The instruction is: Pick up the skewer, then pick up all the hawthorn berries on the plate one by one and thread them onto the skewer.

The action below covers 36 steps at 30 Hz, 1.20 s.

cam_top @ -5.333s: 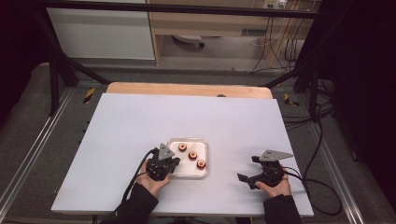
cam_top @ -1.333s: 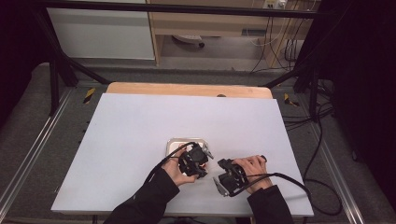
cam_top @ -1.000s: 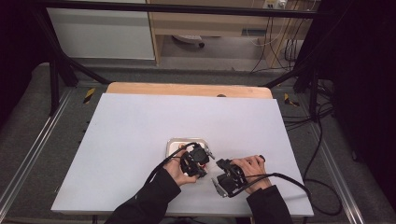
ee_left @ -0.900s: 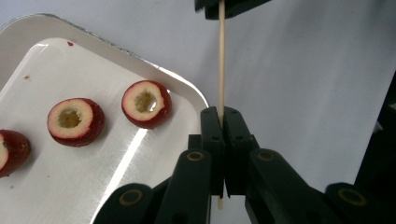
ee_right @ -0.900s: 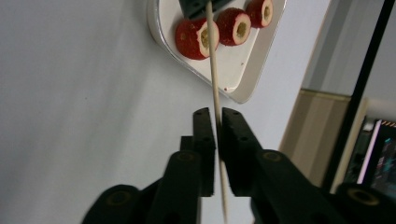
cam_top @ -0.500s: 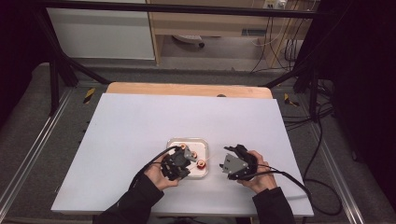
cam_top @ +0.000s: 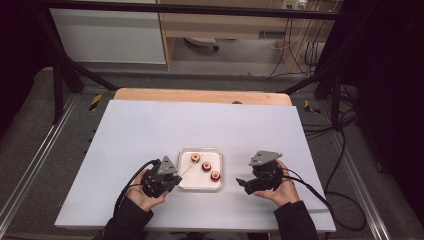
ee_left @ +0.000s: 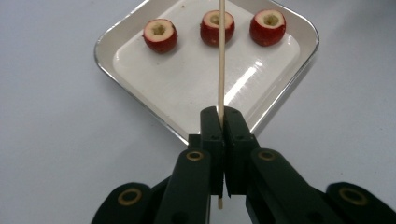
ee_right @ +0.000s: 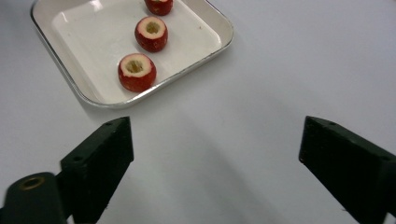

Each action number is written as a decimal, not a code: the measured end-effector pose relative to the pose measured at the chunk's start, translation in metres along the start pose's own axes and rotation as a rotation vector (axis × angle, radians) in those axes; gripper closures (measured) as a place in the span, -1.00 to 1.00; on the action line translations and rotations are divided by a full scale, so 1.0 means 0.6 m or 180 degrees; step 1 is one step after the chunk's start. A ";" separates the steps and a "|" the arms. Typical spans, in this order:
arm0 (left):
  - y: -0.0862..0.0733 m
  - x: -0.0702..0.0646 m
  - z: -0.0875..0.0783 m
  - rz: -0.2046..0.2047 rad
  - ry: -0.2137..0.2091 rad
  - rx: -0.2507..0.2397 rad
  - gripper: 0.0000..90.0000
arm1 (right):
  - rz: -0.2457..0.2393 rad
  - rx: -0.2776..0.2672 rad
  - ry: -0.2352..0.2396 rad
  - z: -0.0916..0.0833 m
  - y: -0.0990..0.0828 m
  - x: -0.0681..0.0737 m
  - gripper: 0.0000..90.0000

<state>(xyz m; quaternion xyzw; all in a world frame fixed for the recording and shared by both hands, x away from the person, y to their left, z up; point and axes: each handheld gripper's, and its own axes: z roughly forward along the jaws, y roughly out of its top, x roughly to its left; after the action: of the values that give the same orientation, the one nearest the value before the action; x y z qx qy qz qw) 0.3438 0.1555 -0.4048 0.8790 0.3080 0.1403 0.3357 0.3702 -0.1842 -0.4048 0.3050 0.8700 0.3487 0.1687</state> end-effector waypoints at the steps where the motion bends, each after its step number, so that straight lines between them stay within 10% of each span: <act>1: -0.005 0.000 -0.001 -0.0020 0.0007 -0.0036 0.96 | 0.0054 0.0010 0.0025 0.000 0.002 0.000 -0.86; 22: -0.033 0.011 -0.012 -0.0156 0.0052 -0.0342 0.96 | 0.0557 0.0425 0.0193 0.043 0.095 0.028 -0.92; 36: -0.034 0.010 -0.012 -0.0150 0.0045 -0.0365 0.96 | 0.0625 0.0788 0.0480 0.085 0.132 0.048 -0.55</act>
<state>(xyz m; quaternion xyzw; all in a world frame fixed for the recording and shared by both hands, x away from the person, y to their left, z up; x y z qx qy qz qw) 0.3359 0.1748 -0.4129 0.8499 0.3225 0.1559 0.3865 0.4069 -0.0946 -0.3870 0.3799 0.8825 0.2756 0.0293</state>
